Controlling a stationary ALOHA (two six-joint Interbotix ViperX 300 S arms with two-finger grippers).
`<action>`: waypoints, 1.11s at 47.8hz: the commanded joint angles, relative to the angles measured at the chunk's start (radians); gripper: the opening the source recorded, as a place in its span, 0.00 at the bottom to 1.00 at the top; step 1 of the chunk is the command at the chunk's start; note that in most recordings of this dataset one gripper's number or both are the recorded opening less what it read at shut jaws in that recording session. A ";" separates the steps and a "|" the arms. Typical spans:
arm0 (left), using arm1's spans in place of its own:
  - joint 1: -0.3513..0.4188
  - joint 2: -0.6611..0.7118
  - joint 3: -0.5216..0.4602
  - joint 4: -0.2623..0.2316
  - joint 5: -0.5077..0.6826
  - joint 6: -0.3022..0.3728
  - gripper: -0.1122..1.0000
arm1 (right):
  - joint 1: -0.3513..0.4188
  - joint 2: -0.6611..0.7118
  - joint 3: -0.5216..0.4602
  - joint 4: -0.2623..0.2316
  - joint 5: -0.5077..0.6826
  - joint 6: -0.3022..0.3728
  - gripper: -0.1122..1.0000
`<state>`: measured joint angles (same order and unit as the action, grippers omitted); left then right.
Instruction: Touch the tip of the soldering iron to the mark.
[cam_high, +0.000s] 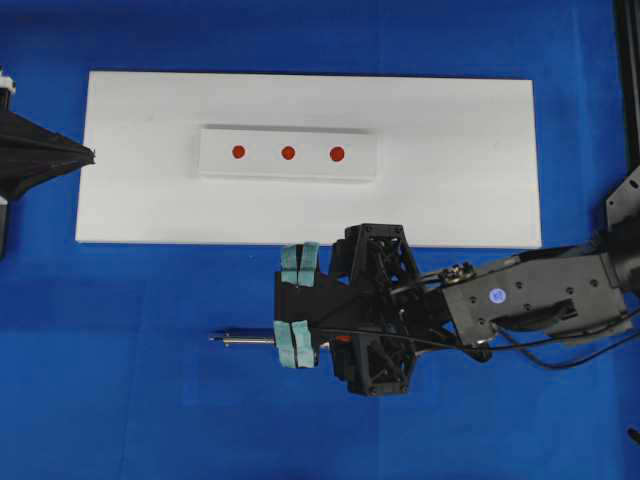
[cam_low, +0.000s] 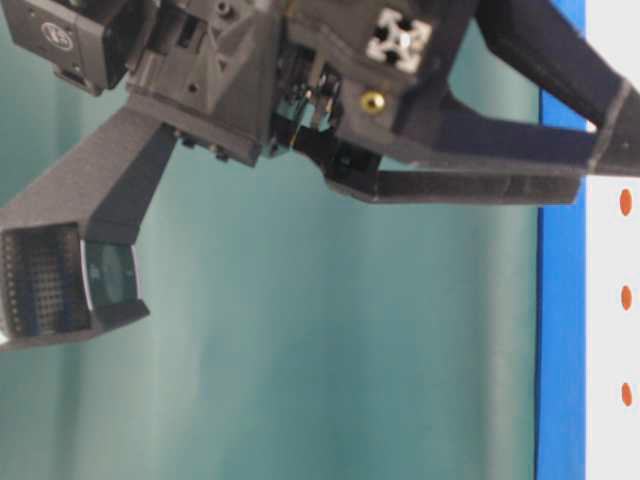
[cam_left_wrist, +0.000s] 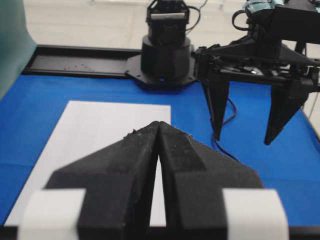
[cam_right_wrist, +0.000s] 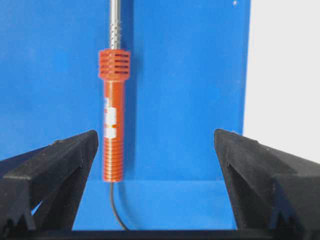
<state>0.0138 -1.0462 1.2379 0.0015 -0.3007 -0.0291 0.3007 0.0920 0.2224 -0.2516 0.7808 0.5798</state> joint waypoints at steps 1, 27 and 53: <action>0.000 0.005 -0.009 0.000 -0.002 -0.002 0.10 | -0.023 -0.031 -0.014 -0.023 0.003 -0.002 0.85; 0.000 0.003 -0.008 0.002 0.000 -0.014 0.10 | -0.325 -0.043 -0.014 -0.021 -0.040 -0.201 0.85; 0.000 0.003 -0.008 0.000 0.002 -0.012 0.10 | -0.342 -0.324 0.143 -0.043 -0.051 -0.219 0.85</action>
<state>0.0138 -1.0477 1.2379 0.0015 -0.2945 -0.0430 -0.0368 -0.1442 0.3467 -0.2884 0.7348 0.3620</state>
